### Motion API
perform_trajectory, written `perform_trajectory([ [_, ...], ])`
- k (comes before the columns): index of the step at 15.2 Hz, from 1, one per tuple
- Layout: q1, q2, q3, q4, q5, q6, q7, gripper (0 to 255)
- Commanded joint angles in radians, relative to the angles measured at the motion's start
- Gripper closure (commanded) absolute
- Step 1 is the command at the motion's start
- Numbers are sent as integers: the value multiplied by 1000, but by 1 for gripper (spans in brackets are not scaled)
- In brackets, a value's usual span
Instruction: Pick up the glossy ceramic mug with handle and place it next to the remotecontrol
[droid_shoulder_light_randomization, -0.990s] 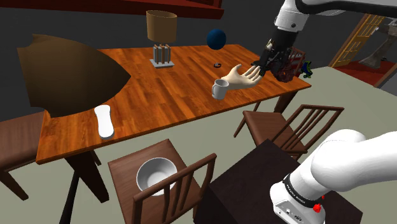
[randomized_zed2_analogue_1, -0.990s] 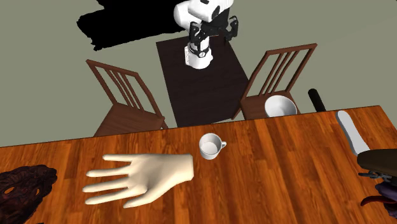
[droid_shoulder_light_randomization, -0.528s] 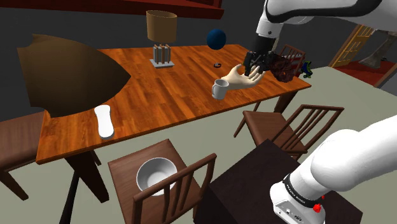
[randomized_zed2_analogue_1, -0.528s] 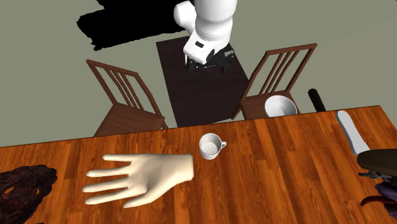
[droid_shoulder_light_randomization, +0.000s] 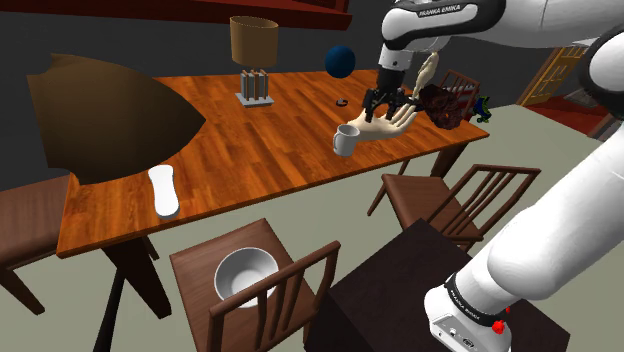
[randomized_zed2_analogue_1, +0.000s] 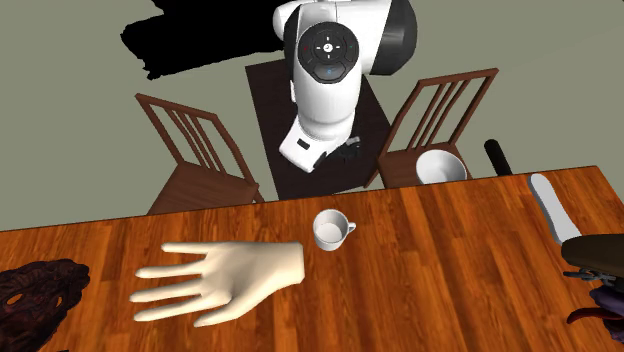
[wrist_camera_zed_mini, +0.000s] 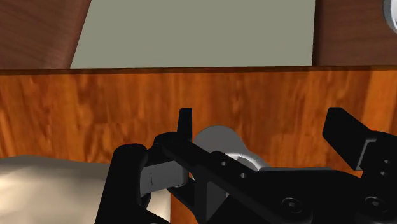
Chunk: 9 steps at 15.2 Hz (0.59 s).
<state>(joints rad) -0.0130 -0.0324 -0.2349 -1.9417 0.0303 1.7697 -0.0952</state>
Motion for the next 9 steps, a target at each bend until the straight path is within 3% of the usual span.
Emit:
perform_trajectory([
  [1,-9,86,-11,60,22,12,-18,0],
  [9,-67,431,-21,364,117,-9,-66,0],
])
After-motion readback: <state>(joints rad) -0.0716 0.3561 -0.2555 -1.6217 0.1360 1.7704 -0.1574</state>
